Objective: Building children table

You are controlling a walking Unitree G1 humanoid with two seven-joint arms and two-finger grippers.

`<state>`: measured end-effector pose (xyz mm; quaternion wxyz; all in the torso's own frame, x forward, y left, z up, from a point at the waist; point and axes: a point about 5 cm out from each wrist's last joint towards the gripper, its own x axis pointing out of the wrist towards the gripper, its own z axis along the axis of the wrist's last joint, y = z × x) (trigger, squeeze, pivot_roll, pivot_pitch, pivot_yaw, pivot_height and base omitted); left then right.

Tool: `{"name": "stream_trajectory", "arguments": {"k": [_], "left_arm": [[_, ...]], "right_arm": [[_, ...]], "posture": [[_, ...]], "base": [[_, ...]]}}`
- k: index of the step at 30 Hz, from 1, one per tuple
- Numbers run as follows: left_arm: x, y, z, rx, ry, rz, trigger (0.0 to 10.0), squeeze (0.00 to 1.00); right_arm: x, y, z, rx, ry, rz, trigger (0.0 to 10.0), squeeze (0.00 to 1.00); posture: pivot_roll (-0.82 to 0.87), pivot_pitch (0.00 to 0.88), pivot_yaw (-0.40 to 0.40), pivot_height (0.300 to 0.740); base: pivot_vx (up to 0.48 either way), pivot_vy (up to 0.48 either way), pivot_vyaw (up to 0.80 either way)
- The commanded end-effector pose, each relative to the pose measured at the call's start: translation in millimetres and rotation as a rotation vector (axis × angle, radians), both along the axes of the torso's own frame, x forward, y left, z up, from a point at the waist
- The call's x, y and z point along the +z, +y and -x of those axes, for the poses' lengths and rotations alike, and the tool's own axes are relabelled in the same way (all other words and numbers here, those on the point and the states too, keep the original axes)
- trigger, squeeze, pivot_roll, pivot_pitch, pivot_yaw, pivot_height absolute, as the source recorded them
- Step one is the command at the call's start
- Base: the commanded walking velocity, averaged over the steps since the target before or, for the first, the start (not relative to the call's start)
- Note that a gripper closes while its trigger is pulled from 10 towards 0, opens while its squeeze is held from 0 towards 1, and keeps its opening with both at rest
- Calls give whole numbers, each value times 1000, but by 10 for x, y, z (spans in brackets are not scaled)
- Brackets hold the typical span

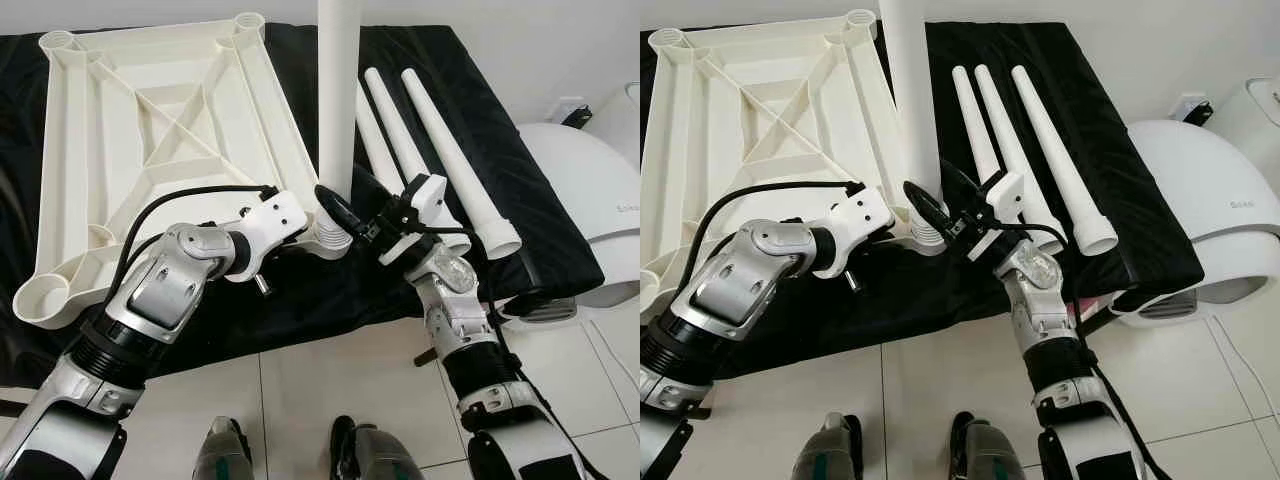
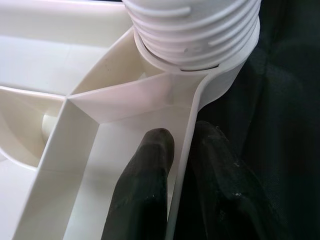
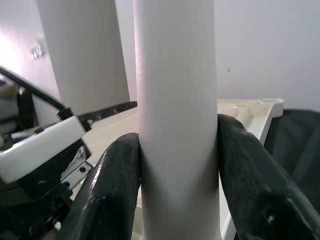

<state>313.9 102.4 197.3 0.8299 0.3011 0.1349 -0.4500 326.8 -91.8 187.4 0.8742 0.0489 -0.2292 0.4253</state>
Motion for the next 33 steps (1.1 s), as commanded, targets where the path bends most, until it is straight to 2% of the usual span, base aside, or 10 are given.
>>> {"name": "stream_trajectory", "arguments": {"k": [1,4,6,10,18,33], "left_arm": [[-41,-14,21,2,11,-4,10000,0],[-41,-15,21,2,11,-4,10000,0],[-38,-22,21,-1,11,-3,10000,0],[-31,-25,22,-3,11,-2,10000,0],[-34,-20,15,0,12,-2,10000,0],[-21,-3,6,6,7,-4,10000,0]], "right_arm": [[-420,-57,37,21,245,4,10000,0],[-416,-64,34,20,253,-6,10000,0],[-470,-121,45,-2,236,48,10000,0],[-500,-166,69,-10,225,79,10000,0],[-408,-163,50,-5,207,67,10000,0],[-391,-136,122,53,151,155,10000,0]], "posture": [[107,201,-58,740],[107,201,-58,740],[104,201,-56,740],[102,205,-56,740],[103,208,-54,740],[102,211,-55,740]], "base": [[0,0,0],[0,0,0],[0,0,0],[0,0,0],[0,0,0],[0,0,0]]}}
